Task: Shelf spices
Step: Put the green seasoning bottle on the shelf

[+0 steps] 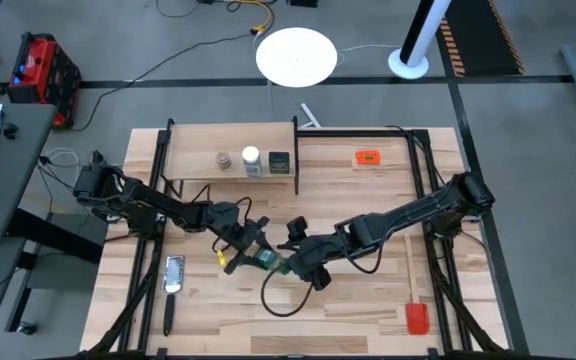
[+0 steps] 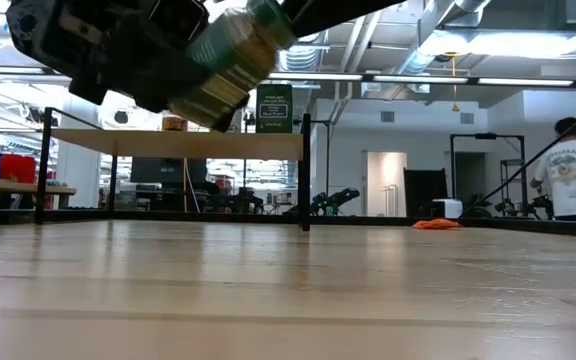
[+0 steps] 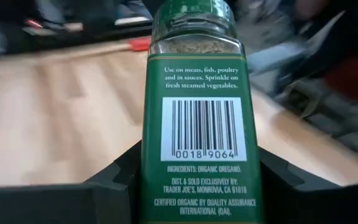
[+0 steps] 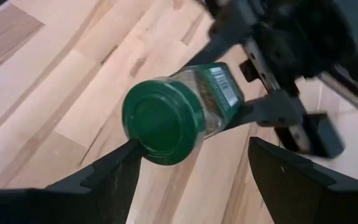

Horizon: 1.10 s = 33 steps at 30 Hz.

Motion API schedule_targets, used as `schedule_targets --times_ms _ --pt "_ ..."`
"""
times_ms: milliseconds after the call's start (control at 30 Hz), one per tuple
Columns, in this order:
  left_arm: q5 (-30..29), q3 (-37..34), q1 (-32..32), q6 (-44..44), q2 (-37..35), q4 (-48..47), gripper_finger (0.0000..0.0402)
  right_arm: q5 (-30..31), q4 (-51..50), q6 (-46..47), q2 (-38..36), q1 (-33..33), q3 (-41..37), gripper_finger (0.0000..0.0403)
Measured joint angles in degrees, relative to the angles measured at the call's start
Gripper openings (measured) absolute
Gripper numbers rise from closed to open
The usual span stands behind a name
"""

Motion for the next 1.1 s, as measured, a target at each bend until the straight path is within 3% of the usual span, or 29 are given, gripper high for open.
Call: schedule_targets --times_ms 133,400,700,867,1100 --pt "-8.9 0.0 -2.1 8.8 0.0 1.2 0.0173 0.6 -2.1 3.0 -0.6 0.0 0.0 0.0297" --pt "-16.0 0.0 -5.1 14.5 0.0 6.7 0.0170 0.2 -7.6 8.2 -3.8 -1.6 0.1 0.0297" --pt "-12.5 0.2 -5.4 16.1 -0.1 17.4 0.0170 2.3 -9.7 9.1 -13.8 -1.8 -0.1 0.0297" --pt "-17.8 0.2 -6.3 22.5 -0.1 27.3 0.0170 2.0 1.0 5.9 -17.5 0.0 -5.4 0.0297" --pt "-18.5 0.2 -6.4 26.0 -0.1 33.5 0.0170 2.9 30.2 -3.2 -18.0 0.6 -18.7 0.0297"
